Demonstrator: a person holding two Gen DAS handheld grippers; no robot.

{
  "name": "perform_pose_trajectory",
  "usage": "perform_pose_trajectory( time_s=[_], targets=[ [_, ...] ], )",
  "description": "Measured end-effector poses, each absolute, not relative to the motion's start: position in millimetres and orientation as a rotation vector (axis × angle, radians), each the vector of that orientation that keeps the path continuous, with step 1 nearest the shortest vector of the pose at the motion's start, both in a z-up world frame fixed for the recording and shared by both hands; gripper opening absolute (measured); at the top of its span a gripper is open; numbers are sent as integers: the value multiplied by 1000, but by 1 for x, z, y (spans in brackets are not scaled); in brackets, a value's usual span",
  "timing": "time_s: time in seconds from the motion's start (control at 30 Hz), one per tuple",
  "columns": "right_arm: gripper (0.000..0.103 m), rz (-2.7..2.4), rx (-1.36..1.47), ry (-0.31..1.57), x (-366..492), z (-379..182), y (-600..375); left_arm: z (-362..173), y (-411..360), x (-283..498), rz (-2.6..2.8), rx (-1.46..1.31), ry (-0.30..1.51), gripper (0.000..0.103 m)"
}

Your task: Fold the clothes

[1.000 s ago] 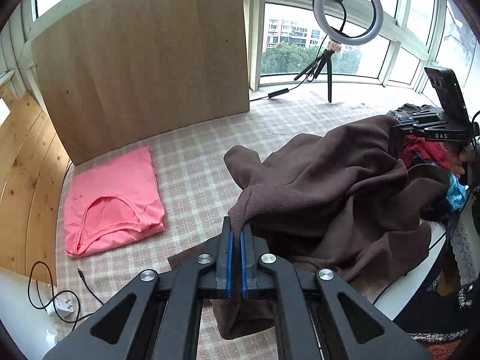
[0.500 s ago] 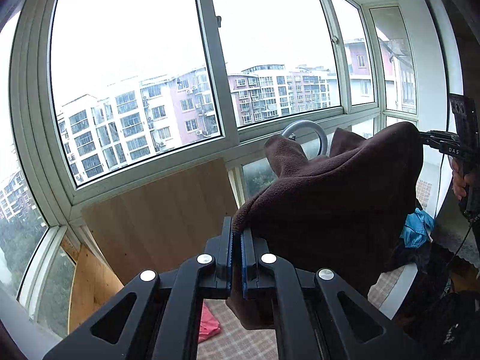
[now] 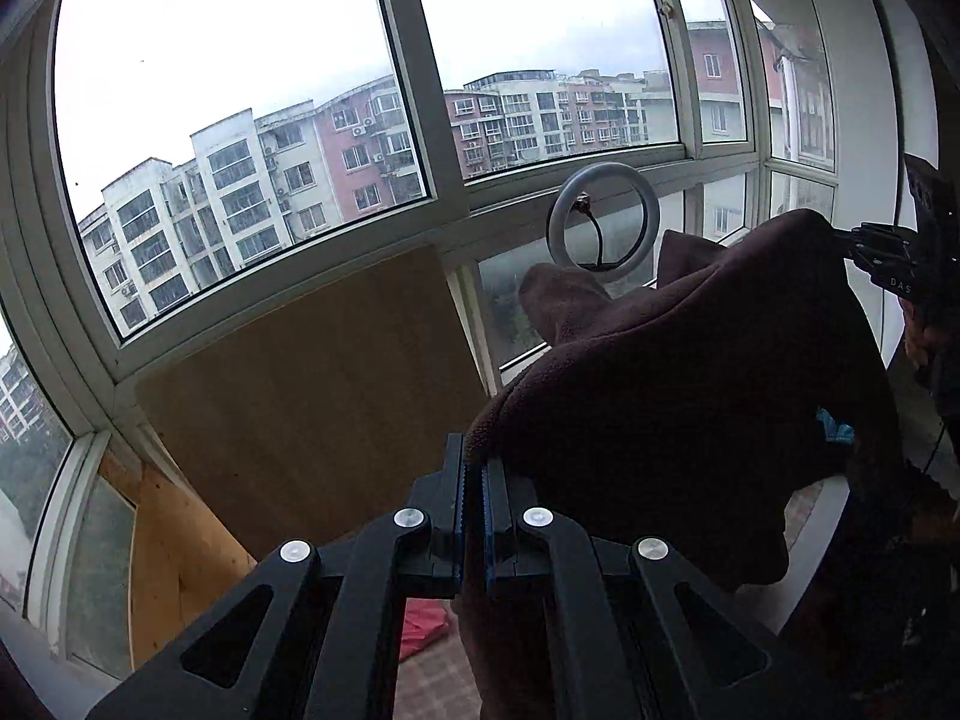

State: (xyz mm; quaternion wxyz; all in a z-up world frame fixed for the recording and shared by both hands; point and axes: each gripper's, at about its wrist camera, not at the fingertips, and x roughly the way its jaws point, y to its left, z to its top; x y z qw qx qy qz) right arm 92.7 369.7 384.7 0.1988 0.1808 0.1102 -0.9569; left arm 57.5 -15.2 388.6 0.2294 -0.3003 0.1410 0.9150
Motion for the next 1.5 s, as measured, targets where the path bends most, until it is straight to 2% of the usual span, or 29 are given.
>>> perform_pose_trajectory(
  time_s=[0.07,0.1,0.13,0.17,0.2,0.23,0.3,0.33,0.4,0.43,0.47,0.53,0.6,0.7,0.73,0.77,0.8,0.83,1.07,1.1,1.13,1.17,1.27,1.43,1.5],
  targets=[
    [7,-2643,683,344,49,327,365,311,-5,18,2489,-1040,405,16],
    [8,-2610,803,390,25,289,361,269,0,-1,2475,-1157,428,32],
    [8,-2563,948,450,3,247,358,230,2,-16,2459,-1272,439,37],
    [10,-2502,1106,517,-17,204,356,196,0,-24,2444,-1384,430,32],
    [10,-2444,1251,569,-32,164,356,162,-3,-31,2425,-1497,421,16],
    [10,-2404,1349,592,-39,135,360,132,-6,-35,2398,-1594,382,12],
    [11,-2352,1460,578,-46,97,375,100,-14,-20,2351,-1671,258,13],
    [16,-2338,1470,510,-45,90,386,90,-15,-9,2339,-1682,228,13],
    [30,-2302,1491,361,-45,83,406,78,-13,8,2309,-1701,185,21],
    [42,-2290,1497,312,-44,82,413,72,-13,12,2290,-1714,151,26],
    [46,-2277,1503,263,-43,80,419,66,-12,14,2271,-1727,97,29],
    [46,-2243,1518,228,-36,73,424,56,-6,17,2223,-1736,-16,38],
    [46,-2193,1550,181,-36,59,425,47,4,18,2191,-1747,-82,40],
    [46,-2112,1601,101,-39,36,425,37,28,13,2212,-1756,-20,47],
    [46,-2090,1614,84,-37,30,425,34,33,11,2230,-1755,5,46],
    [46,-2072,1624,73,-35,24,425,31,36,9,2247,-1761,19,45],
    [46,-2056,1630,66,-33,19,425,28,37,7,2258,-1774,25,26],
    [46,-2043,1631,62,-30,16,424,26,36,5,2261,-1791,21,4],
    [46,-1969,1616,22,-17,-5,409,60,22,9,2338,-1716,103,2],
    [46,-1973,1605,21,-15,-7,407,69,15,9,2354,-1698,101,2],
    [34,-1990,1599,24,-15,-7,405,78,9,8,2369,-1681,99,2],
    [3,-2009,1598,26,-14,-7,404,86,2,7,2381,-1665,94,2],
    [3,-2063,1577,-57,-15,6,409,105,-16,5,2390,-1631,89,2],
    [3,-2192,1503,-5,-3,59,433,104,-40,12,2347,-1649,171,2],
    [3,-2236,1571,102,2,66,446,89,-50,19,2283,-1710,180,3]
  ],
)
